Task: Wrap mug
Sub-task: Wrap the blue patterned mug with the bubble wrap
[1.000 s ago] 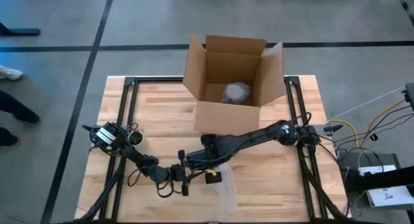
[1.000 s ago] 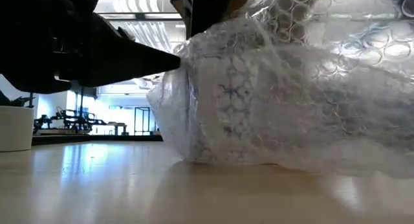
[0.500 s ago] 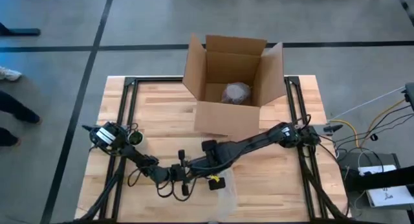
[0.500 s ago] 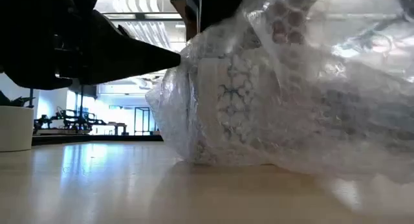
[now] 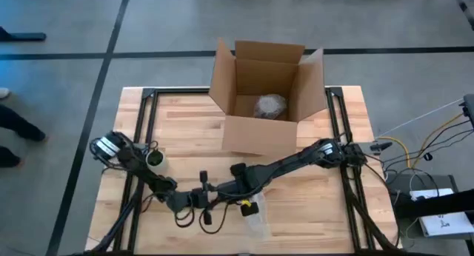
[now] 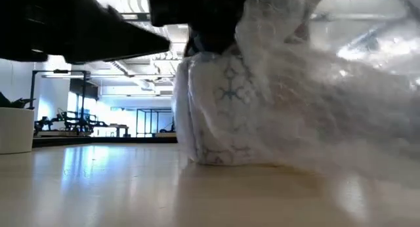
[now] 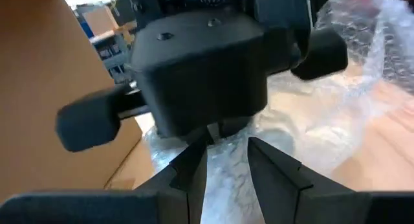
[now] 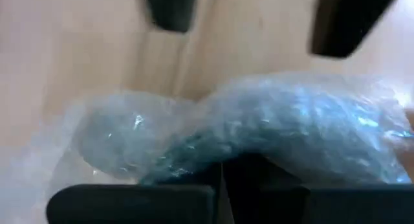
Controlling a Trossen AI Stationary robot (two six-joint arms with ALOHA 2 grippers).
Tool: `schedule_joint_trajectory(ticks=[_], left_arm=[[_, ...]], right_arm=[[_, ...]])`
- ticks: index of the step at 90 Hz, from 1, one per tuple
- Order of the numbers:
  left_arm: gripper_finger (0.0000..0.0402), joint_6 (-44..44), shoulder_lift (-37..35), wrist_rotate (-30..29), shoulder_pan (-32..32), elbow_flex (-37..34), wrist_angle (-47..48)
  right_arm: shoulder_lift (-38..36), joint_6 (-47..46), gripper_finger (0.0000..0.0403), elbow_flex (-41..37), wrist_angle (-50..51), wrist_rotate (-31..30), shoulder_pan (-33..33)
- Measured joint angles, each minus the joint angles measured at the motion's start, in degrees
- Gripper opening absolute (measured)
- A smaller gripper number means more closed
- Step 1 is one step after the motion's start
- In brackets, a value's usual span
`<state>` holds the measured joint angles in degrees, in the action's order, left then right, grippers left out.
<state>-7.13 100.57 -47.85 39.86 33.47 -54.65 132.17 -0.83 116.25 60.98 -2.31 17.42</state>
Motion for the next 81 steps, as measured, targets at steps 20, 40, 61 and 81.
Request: schedule_joint_trajectory(ticks=[20,40,61,81], left_arm=[[0.0098,16.1,-9.3,-2.7,5.6,-0.3,25.1],[0.0098,17.9,-9.4,-4.8,7.9,0.6,26.3],[0.0098,12.0,-7.2,-11.1,8.0,3.0,26.7],[0.0105,9.4,-7.8,-11.1,8.0,4.1,26.0]], right_arm=[[0.3,5.0,0.0,-0.2,-8.4,1.4,-0.2],[0.6,7.4,0.0,-0.7,-17.4,6.2,-2.2],[0.6,5.9,0.0,-1.6,-20.5,8.9,-3.4],[0.6,4.4,0.0,-1.9,-21.3,10.0,-3.3]])
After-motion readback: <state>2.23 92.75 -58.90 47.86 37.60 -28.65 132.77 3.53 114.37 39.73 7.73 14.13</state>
